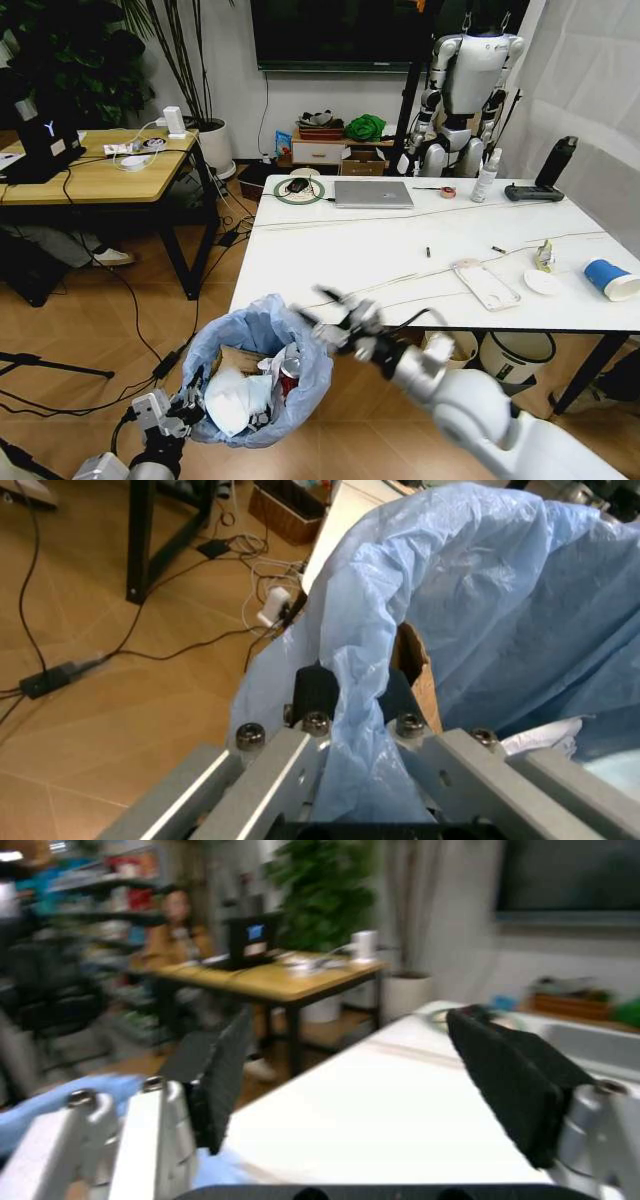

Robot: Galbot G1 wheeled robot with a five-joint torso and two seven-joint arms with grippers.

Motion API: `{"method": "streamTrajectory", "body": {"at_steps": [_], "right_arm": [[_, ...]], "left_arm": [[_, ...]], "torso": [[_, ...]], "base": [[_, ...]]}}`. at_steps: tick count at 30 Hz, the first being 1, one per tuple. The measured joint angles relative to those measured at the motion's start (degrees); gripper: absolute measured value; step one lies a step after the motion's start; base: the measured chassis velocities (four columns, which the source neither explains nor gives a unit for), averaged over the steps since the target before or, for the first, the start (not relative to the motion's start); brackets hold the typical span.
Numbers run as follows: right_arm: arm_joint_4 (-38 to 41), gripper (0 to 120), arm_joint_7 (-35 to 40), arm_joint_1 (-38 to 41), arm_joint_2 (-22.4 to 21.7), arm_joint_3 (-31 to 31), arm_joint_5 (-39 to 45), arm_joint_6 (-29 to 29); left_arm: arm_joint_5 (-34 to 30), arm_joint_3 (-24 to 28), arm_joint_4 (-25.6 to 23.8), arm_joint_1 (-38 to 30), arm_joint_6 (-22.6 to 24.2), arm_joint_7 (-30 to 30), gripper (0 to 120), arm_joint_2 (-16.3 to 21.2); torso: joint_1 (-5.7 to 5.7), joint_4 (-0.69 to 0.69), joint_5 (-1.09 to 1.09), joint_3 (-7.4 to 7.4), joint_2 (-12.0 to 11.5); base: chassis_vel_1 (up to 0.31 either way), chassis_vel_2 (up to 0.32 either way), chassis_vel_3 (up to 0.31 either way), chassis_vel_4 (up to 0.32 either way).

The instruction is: Pick up the trash bin and place the trash from the table into it.

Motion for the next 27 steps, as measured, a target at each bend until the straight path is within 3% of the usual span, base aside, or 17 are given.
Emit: {"method": "streamTrajectory", "body": {"at_steps": [4,6,9,11,12,14,16,17,23,27], "right_arm": [[-2.7,94,-2.0,-9.2,2.8,15.6,0.1,2.2],[-3.1,95,-3.0,-10.5,3.5,17.8,0.0,2.3],[-5.2,100,-7.6,-16.7,8.1,27.7,-2.3,4.0],[-6.0,100,-8.6,-20.6,13.8,32.0,-4.5,5.9],[-6.0,100,-8.6,-20.6,13.8,32.0,-4.5,5.9],[-7.4,100,-9.9,-23.9,21.3,35.1,-7.2,8.6],[-8.1,100,-10.6,-25.4,24.9,36.3,-8.5,9.7],[-9.1,100,-11.4,-26.7,28.9,37.4,-10.2,11.1],[-11.3,100,-13.0,-28.0,35.0,38.5,-13.7,13.4],[-12.2,100,-13.6,-28.2,36.7,38.7,-14.3,13.8]], "left_arm": [[1.0,0.4,0.5,-0.3,-0.2,0.5,0,1.5],[1.1,0.4,0.7,-0.3,-0.3,0.7,0,1.8],[1.5,0.4,1.2,-0.8,-0.5,1.0,0,2.9],[1.8,0.6,1.7,-1.2,-0.6,1.0,0,3.3],[1.8,0.6,1.7,-1.2,-0.6,1.0,0,3.3],[1.9,1.3,2.5,-1.3,-0.6,1.0,0,3.6],[1.9,1.8,3.1,-1.2,-0.6,0.9,0,3.9],[1.9,2.5,4.2,-1.1,-0.5,0.4,0,4.3],[0.6,4.0,6.0,-0.7,0.2,-1.6,0,4.3],[0.2,4.2,6.9,-0.9,0.5,-2.3,0,4.8]], "torso": [[0.0,-0.01,0.0,0.0,0.0],[0.0,0.0,-0.01,0.0,0.0],[0.0,0.02,-0.01,0.0,0.0],[0.0,0.01,-0.04,0.0,0.0],[0.0,0.01,-0.04,0.0,0.0],[0.0,-0.02,0.04,0.0,0.0],[0.0,-0.03,0.01,-0.01,0.0],[-0.02,-0.02,-0.04,-0.01,0.0],[-0.02,0.01,-0.02,0.0,0.0],[-0.01,0.01,-0.02,0.0,0.0]], "base": [[0.0,0.0,0.0,0.0],[0.0,0.0,0.0,0.0],[0.0,0.0,0.0,0.0],[0.0,0.0,0.0,0.0],[0.0,0.0,0.0,0.0],[0.0,0.0,0.0,0.0],[0.0,0.0,0.0,0.0],[0.0,0.0,0.0,0.0],[0.0,0.0,0.0,0.0],[0.0,0.0,0.0,0.0]]}}
